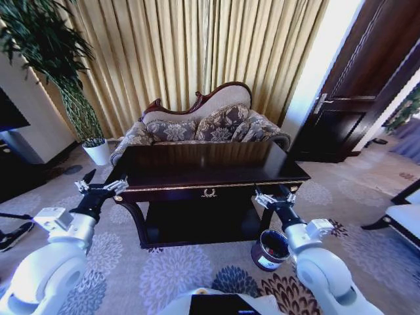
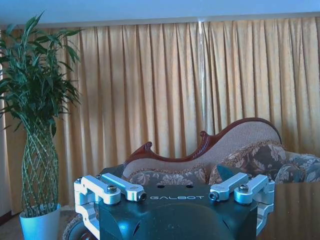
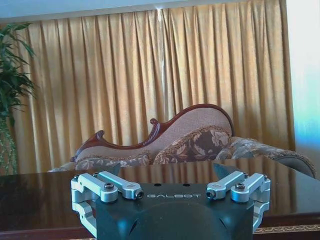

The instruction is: Move to the front of the table and place the trash on the table into the trash bin.

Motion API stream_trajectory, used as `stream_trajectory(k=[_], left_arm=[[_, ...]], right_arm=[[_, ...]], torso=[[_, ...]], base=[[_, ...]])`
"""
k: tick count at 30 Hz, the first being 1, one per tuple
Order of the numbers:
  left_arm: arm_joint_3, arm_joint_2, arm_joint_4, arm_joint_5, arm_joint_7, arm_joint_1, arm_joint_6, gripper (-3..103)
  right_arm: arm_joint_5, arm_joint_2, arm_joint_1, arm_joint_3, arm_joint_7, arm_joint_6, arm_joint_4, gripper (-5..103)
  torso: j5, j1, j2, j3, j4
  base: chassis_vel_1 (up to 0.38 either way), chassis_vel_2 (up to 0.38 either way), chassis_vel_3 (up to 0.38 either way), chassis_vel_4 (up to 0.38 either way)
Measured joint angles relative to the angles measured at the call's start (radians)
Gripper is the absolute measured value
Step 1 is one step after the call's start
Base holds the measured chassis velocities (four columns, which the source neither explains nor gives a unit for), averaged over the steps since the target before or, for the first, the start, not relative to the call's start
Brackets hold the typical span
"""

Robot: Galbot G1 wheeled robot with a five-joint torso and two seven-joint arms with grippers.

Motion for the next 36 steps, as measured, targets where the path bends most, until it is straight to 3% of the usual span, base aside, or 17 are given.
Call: stream_trajectory(k=[15, 36], left_arm=[[-0.018, 0.0, 0.0, 0.0, 0.019, 0.011, 0.001, 100], [-0.016, 0.01, 0.0, 0.0, 0.02, 0.017, 0.003, 100]], right_arm=[[0.002, -0.017, 0.001, 0.007, 0.015, -0.041, 0.037, 100], [0.0, 0.012, -0.018, -0.001, 0.028, -0.044, 0.043, 100]], torso=[[0.0, 0.001, 0.0, 0.0, -0.0001], [-0.0001, 0.0, 0.0, 0.0, -0.0003]], base=[[0.038, -0.027, -0.034, 0.035], [0.172, -0.181, -0.174, 0.17]])
